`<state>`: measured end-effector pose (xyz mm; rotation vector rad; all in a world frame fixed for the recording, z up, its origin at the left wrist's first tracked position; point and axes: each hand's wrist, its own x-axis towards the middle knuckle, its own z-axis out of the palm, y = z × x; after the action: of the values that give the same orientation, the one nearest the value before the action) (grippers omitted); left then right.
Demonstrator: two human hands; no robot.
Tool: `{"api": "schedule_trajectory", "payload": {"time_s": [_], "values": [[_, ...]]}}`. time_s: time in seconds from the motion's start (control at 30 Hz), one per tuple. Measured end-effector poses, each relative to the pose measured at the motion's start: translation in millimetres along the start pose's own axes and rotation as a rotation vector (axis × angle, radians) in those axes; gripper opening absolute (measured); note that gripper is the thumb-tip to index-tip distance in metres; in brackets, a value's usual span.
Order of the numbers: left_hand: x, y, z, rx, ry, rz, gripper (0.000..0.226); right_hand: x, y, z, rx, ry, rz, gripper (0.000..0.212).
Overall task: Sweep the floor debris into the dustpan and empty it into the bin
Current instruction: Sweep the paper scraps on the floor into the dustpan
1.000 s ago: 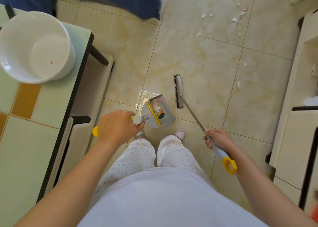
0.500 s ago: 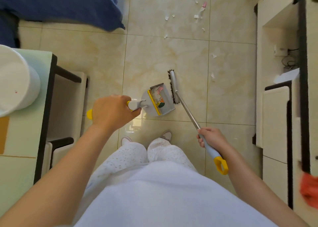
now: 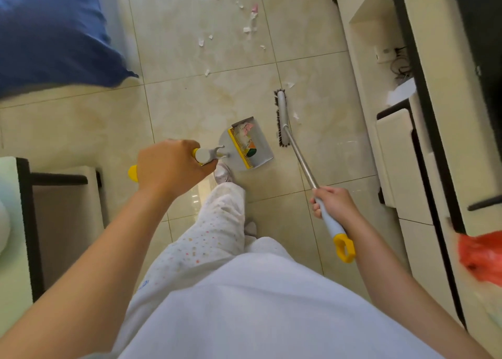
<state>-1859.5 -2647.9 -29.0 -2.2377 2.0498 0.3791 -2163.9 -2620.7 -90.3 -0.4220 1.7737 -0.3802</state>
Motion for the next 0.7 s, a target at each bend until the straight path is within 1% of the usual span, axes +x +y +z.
{"api": "schedule_trajectory", "payload": {"time_s": [0.13,0.2,0.27,0.4,0.57,0.7], "values": [[59.2,14.3,-4.5,-0.035,-0.013,0.052,0.054,24.5,-34.8,-3.6,0.037,0.040,0.011,0.013],[98.8,23.4,-7.6,-0.041,-0.034,0.069,0.052,42.9,-61.3,-5.1,0.041,0.062,0.023,0.016],[120.2,28.4,-9.6,-0.041,-0.047,0.072,0.051,52.9,-77.7,-8.0,0.027,0.081,0.035,0.018],[168.3,40.5,-15.5,-0.054,-0.070,0.093,0.048,83.3,-117.1,-13.5,0.002,0.135,0.071,0.010],[218.6,50.9,-17.6,-0.004,-0.124,0.141,0.047,119.1,-152.4,-16.4,-0.021,0.171,0.076,0.008],[253.5,63.3,-21.9,-0.003,-0.125,0.143,0.048,151.7,-176.1,-19.4,0.001,0.173,0.105,0.008]]}}
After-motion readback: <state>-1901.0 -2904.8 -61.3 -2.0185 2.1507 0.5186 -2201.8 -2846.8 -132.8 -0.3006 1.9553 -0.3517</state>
